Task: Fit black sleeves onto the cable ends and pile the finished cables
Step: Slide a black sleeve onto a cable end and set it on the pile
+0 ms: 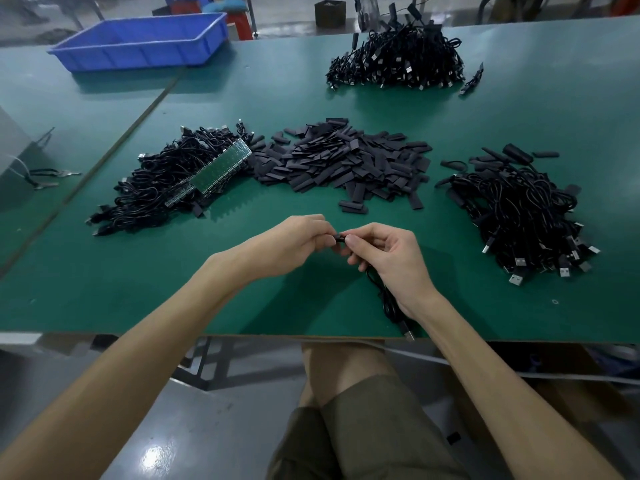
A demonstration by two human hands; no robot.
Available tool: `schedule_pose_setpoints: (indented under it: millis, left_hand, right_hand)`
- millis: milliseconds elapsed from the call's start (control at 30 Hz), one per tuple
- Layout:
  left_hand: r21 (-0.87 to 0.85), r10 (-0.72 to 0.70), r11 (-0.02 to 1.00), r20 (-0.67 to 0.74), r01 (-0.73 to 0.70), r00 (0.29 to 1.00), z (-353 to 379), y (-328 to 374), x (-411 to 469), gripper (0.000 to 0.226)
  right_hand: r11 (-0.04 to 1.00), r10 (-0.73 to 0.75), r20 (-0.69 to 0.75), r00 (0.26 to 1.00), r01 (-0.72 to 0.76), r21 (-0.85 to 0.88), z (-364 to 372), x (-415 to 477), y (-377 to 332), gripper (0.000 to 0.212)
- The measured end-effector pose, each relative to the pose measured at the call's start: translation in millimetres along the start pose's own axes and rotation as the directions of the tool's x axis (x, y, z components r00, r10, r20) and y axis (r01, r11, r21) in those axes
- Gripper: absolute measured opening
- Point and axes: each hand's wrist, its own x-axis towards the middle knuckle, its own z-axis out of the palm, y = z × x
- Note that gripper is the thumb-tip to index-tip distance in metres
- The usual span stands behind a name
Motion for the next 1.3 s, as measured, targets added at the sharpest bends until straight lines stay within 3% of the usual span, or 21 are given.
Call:
schedule_pose_setpoints:
  millis: [300,800,900,967,1067,1167,1300]
  left_hand:
    - [-0.011,0.009,1.0,0.021,-0.009,1.0,-2,2,-2,0.022]
    - [0.016,0.058,0.998,0.01,-0.058,0.998,2,1,-7,0.021]
    - [-0.101,0.03,0.994,-0.046,-0.035,0.998,2,-1,-9,0.018]
    - [-0.371,0.004,0.928,-0.102,-0.042,0.995,1,-3,-13,0.018]
    - [-0.698,0.004,0.712,-0.108,-0.079,0.994,1,-14,-23,0.025]
    - [-0.822,0.034,0.567,-0.037,-0.05,0.999,5,-23,-27,0.029]
    - [-0.872,0.038,0.487,-0.035,-0.049,0.999,11,-28,-25,0.028]
  right_hand:
    - [0.999,0.015,0.028,0.999,-0.016,0.046,0,-1,0,0.004]
    - [1.0,0.005,0.07,0.998,-0.006,0.022,-1,-2,-2,0.014]
    - [1.0,0.006,0.052,0.999,-0.007,0.029,0,-3,-2,0.012]
    - [0.999,0.006,0.038,0.999,-0.008,0.05,-1,-3,-4,0.01]
    - [0.997,0.01,0.033,0.999,-0.013,0.074,-1,-2,-6,0.01]
    - [0.996,0.017,0.058,0.998,-0.022,0.083,0,-2,-8,0.011]
    - [0.993,0.027,0.099,0.995,-0.038,0.11,1,-4,-10,0.015]
